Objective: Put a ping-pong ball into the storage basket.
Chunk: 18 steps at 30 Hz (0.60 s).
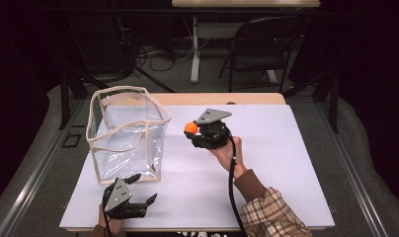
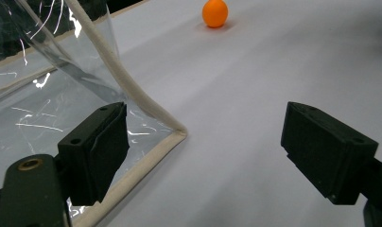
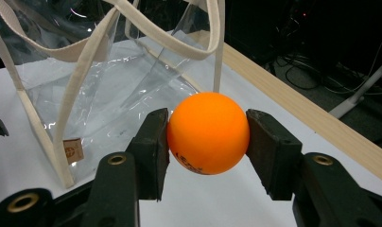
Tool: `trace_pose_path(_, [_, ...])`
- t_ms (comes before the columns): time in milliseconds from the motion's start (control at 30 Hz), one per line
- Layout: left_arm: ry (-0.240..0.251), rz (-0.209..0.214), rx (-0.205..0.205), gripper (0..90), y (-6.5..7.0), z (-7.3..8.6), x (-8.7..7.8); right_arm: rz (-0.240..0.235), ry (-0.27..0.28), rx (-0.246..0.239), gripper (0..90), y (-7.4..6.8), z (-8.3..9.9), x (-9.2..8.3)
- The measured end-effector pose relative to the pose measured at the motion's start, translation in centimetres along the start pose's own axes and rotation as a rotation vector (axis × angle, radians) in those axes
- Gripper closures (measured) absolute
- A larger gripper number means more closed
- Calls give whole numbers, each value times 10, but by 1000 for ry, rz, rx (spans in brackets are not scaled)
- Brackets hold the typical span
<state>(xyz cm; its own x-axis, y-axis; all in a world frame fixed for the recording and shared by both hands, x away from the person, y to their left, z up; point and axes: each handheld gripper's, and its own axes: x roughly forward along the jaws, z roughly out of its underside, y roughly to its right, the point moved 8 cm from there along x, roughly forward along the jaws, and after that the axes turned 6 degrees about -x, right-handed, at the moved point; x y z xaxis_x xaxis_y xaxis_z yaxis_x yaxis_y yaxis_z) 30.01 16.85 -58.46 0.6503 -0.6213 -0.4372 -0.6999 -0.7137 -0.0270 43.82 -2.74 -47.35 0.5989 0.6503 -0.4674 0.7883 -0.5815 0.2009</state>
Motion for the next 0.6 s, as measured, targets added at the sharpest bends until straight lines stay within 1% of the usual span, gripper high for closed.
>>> trace_pose_path(167, [0,0,1,161,0,0,0,-3,9,-1,509,0,-6,2])
trace_pose_path(433, [1,1,1,161,0,0,0,-9,10,-8,509,-2,-11,8])
trace_pose_path(600, [0,1,1,161,0,0,0,-13,18,0,509,-1,-14,9])
